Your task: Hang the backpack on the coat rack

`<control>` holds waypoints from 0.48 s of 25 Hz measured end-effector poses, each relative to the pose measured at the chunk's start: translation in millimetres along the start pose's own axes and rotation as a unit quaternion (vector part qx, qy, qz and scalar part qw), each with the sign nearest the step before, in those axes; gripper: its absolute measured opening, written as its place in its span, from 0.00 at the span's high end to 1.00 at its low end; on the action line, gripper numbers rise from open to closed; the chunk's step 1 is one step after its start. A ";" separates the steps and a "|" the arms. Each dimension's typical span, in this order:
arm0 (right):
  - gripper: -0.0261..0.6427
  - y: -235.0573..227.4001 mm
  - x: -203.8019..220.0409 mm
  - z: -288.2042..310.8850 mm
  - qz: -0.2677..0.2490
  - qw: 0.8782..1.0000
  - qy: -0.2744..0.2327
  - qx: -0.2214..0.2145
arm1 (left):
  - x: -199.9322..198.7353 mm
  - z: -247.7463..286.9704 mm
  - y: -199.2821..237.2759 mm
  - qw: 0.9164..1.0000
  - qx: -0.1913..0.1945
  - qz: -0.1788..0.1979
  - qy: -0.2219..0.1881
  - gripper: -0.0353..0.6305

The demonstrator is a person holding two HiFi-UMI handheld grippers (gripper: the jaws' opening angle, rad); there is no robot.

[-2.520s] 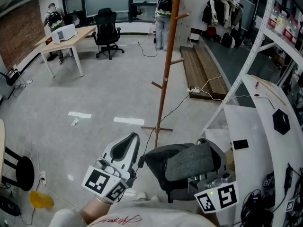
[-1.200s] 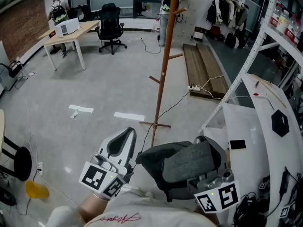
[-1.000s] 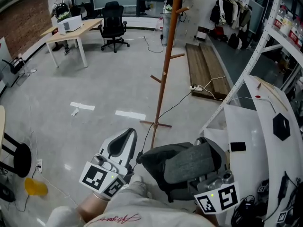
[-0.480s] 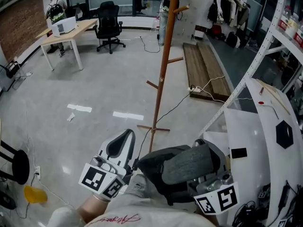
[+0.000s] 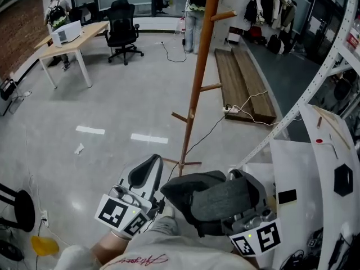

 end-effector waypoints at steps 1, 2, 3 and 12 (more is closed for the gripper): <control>0.92 -4.4 0.8 8.4 0.000 1.000 0.001 0.001 | -0.8 8.8 5.9 1.000 0.002 0.000 0.001 0.92; 0.92 -8.7 1.9 16.7 0.000 1.000 0.001 0.004 | -1.3 17.3 11.9 1.000 0.005 0.000 0.001 0.91; 0.92 -12.9 3.2 24.8 0.000 1.000 0.002 0.007 | -1.6 25.7 17.8 1.000 0.007 0.000 0.002 0.91; 0.93 -51.8 18.5 87.8 -0.003 0.999 0.011 0.033 | -1.1 89.8 61.4 1.000 0.029 0.004 0.010 0.91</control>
Point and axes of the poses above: the fingertips, and each gripper's own axes: z forward along the fingers, y to its left, x out of its underside, the point moved 10 cm from there along -z, backward along the fingers, and after that the axes turned 4 degrees about -x, right-handed, at the moved point
